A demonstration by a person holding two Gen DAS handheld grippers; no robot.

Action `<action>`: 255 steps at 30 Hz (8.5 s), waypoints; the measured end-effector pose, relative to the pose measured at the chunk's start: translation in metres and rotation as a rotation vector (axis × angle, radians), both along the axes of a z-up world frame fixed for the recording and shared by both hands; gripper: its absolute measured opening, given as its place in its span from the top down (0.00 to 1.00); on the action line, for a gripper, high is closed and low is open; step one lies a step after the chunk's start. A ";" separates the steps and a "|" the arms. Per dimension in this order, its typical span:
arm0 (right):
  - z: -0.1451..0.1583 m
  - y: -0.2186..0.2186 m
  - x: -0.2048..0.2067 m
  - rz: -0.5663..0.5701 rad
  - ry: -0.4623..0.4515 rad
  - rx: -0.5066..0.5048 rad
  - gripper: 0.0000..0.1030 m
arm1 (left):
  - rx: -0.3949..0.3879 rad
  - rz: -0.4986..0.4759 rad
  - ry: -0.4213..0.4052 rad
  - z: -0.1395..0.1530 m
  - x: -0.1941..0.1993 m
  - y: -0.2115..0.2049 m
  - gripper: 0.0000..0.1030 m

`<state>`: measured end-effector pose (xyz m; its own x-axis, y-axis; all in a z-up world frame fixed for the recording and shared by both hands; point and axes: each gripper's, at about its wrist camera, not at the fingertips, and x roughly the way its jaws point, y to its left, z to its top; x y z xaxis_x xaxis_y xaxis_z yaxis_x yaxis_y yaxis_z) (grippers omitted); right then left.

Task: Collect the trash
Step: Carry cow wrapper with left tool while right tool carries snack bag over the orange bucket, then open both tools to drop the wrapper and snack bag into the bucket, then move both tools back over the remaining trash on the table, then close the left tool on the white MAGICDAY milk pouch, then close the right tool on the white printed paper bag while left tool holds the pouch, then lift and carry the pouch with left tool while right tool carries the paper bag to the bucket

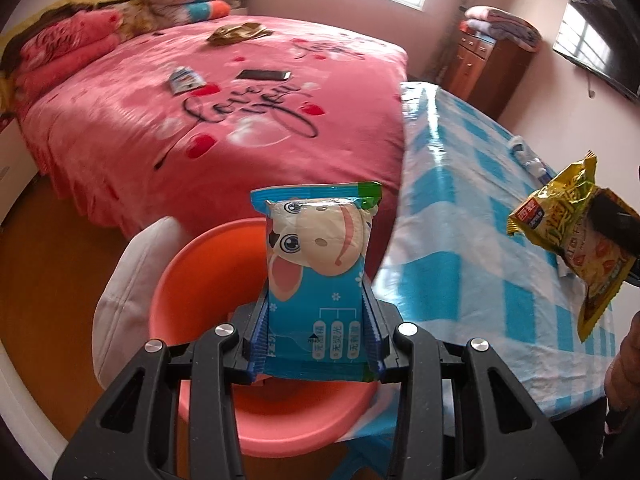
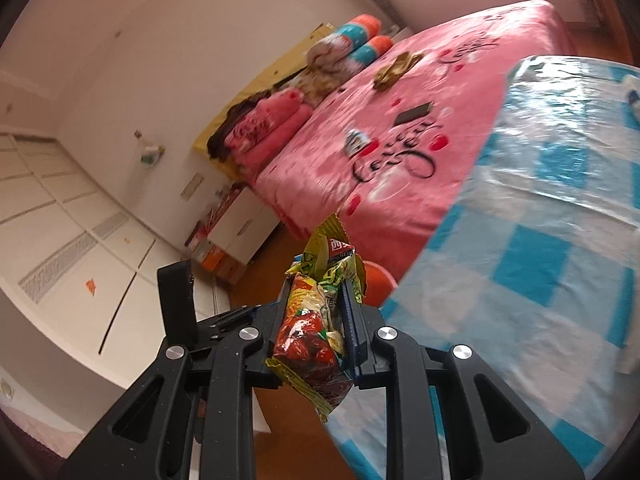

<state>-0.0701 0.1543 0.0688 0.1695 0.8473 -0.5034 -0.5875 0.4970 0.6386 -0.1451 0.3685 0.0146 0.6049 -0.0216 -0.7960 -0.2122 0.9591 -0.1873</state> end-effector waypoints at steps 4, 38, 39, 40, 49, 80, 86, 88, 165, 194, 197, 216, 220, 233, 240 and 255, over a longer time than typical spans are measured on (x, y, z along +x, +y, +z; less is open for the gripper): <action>-0.003 0.032 -0.007 0.061 -0.006 -0.023 0.77 | -0.016 0.037 0.012 -0.013 -0.008 0.016 0.60; -0.017 0.018 -0.042 -0.107 -0.290 -0.277 0.09 | 0.019 0.097 -0.089 -0.021 -0.022 0.012 0.18; -0.019 0.013 -0.042 -0.118 -0.288 -0.279 0.09 | 0.017 0.090 -0.086 -0.020 -0.020 0.009 0.18; -0.019 0.010 -0.043 -0.127 -0.286 -0.282 0.09 | 0.015 0.084 -0.084 -0.019 -0.018 0.006 0.17; -0.018 -0.015 -0.052 -0.207 -0.335 -0.326 0.09 | 0.003 0.019 -0.094 -0.004 -0.010 -0.022 0.15; -0.017 -0.117 -0.043 -0.457 -0.384 -0.339 0.08 | 0.066 -0.186 -0.104 0.019 0.016 -0.134 0.14; -0.020 -0.132 -0.040 -0.490 -0.386 -0.346 0.08 | 0.070 -0.213 -0.097 0.019 0.022 -0.151 0.14; -0.022 -0.137 -0.039 -0.502 -0.385 -0.350 0.08 | 0.075 -0.225 -0.092 0.018 0.023 -0.158 0.14; -0.069 -0.364 0.019 -0.800 -0.038 -0.259 0.08 | 0.232 -0.510 -0.056 0.004 0.099 -0.378 0.17; -0.064 -0.286 0.017 -0.489 -0.199 -0.399 0.08 | 0.170 -0.388 -0.037 0.004 0.087 -0.302 0.42; -0.064 -0.282 0.024 -0.471 -0.199 -0.401 0.08 | 0.165 -0.380 -0.037 0.005 0.085 -0.295 0.42; -0.073 -0.255 0.027 -0.414 -0.213 -0.550 0.15 | 0.109 -0.362 -0.027 -0.002 0.081 -0.268 0.42; -0.072 -0.248 0.022 -0.400 -0.245 -0.575 0.22 | 0.097 -0.364 -0.037 -0.003 0.080 -0.264 0.44; -0.069 -0.245 0.013 -0.459 -0.254 -0.577 0.35 | 0.095 -0.401 -0.058 -0.004 0.078 -0.261 0.43; -0.068 -0.250 0.008 -0.501 -0.226 -0.538 0.40 | 0.226 -0.443 -0.051 -0.007 0.075 -0.277 0.44; -0.061 -0.277 -0.003 -0.633 -0.135 -0.375 0.47 | 0.085 -0.416 -0.086 -0.002 0.071 -0.254 0.45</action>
<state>-0.0731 -0.1225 0.0074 0.6486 0.3424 -0.6798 -0.1777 0.9365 0.3022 -0.0744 0.1146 0.0121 0.6229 -0.2146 -0.7523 0.2090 0.9723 -0.1042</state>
